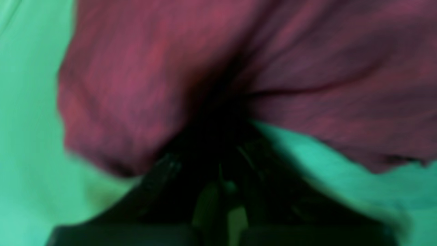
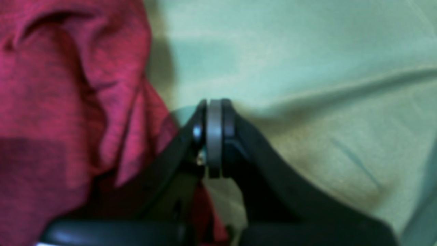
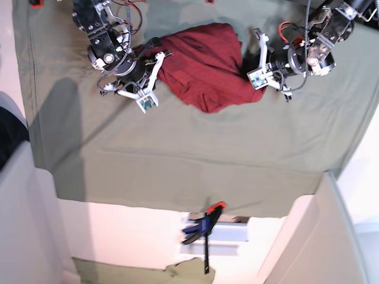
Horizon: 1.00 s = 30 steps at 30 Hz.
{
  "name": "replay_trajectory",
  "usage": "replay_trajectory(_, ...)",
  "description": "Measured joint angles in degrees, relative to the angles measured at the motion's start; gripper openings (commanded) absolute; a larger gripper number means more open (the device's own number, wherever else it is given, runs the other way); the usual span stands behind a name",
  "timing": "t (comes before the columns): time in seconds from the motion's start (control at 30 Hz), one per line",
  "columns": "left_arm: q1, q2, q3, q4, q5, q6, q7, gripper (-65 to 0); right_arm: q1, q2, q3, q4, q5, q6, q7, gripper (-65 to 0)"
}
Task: Fold the T-shirt properly
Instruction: 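Press and tuck the shirt edges inward with both grippers, then pat the folded shirt flat with both grippers from its sides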
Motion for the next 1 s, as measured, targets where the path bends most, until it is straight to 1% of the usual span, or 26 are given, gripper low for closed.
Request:
replay_trajectory(0.1,-2.6,-0.13,-0.07,-3.48,1.88,0.48,-0.9,-65.0,-0.02,0.11,0.0,0.0,-0.02,0.0,-0.66,-65.0)
replay_trajectory(0.2,-4.74,-0.13,-0.04,-6.43,2.01,0.55,-1.16,-65.0,-0.02,0.11,0.0,0.0,0.0,0.0,-1.88,-65.0)
replay_trajectory(0.27,-5.6,-0.72,-0.02,-7.39,1.09,-0.9,-1.09,-65.0,-0.02,0.11,0.0,0.0,0.66,-0.02,-2.6,-65.0)
replay_trajectory(0.3,-5.57,-1.36,-0.02,-7.43,-0.63,-1.14,-0.68,-65.0,-0.13,0.13,0.0,0.0,1.7,-0.02,-2.64,-65.0)
replay_trajectory(0.37,-5.4,-3.58,-0.02,-7.41,-6.01,-1.66,1.09,-65.0,-0.39,0.04,0.0,0.0,3.17,-0.02,-2.73,-65.0)
replay_trajectory(0.47,-4.39,-7.08,-0.11,-5.79,-12.63,-2.58,4.7,-65.0,-2.05,-0.35,0.15,0.87,3.02,-0.02,-2.1,-65.0)
replay_trajectory(0.5,-3.58,-7.96,-0.17,-4.74,-14.1,-3.21,5.7,-65.0,-2.95,-0.5,0.17,1.62,2.97,0.0,-2.08,-65.0)
replay_trajectory(0.6,-0.33,-9.99,-0.31,-0.39,-15.19,-3.93,7.26,-65.0,-6.58,-0.5,0.28,4.96,2.62,-0.02,-1.2,-65.0)
replay_trajectory(0.73,4.52,-11.78,-0.72,5.99,-16.44,-3.98,9.05,-65.0,-11.61,-0.35,0.31,11.19,2.14,0.0,-2.99,-65.0)
replay_trajectory(0.87,10.45,-11.82,-3.93,13.27,-18.99,-4.44,13.49,-65.0,-15.89,-0.52,0.15,15.63,1.62,-0.02,-4.02,-65.0)
replay_trajectory(1.0,16.96,-11.74,-9.99,19.93,-22.47,-5.35,15.82,-65.0,-18.69,-0.83,0.26,17.33,1.55,-0.02,-3.69,-65.0)
